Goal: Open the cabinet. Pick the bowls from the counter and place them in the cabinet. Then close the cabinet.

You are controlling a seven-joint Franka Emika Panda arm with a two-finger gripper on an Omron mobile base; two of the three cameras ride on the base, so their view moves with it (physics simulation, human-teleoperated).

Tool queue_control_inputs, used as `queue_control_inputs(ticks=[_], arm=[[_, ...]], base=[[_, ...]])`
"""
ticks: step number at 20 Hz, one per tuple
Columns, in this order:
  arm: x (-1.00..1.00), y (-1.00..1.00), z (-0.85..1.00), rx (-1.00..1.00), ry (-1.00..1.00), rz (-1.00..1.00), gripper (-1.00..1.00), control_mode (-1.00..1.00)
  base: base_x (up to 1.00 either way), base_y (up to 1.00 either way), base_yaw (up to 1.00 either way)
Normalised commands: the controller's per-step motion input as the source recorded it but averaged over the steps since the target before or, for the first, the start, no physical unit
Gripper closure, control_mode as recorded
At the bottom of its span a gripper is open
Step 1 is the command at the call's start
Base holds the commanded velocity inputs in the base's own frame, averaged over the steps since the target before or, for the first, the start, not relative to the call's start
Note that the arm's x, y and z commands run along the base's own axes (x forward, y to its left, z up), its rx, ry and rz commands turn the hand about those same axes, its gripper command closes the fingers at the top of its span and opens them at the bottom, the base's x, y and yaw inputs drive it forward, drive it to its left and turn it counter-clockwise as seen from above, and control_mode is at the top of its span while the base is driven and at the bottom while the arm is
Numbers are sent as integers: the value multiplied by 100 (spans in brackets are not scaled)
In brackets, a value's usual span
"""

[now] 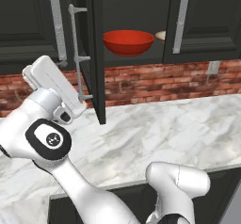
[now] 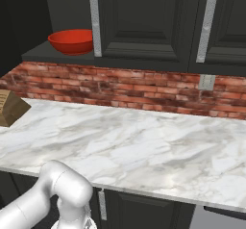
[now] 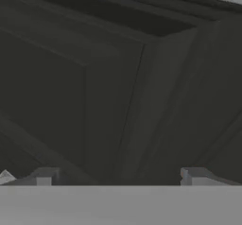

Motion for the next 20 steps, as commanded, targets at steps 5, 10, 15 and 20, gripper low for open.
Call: queue_control_inputs(ticks=[5, 10, 15, 20], arm=[[58, -22, -12, 6, -2, -5, -100, -100], [56, -36, -11, 6, -5, -4, -100, -100], [61, -63, -11, 11, -7, -1, -100, -100], [57, -85, -27, 15, -12, 5, -100, -100]], base=[[0, 0, 0], [0, 0, 0], [0, 0, 0], [0, 0, 0]])
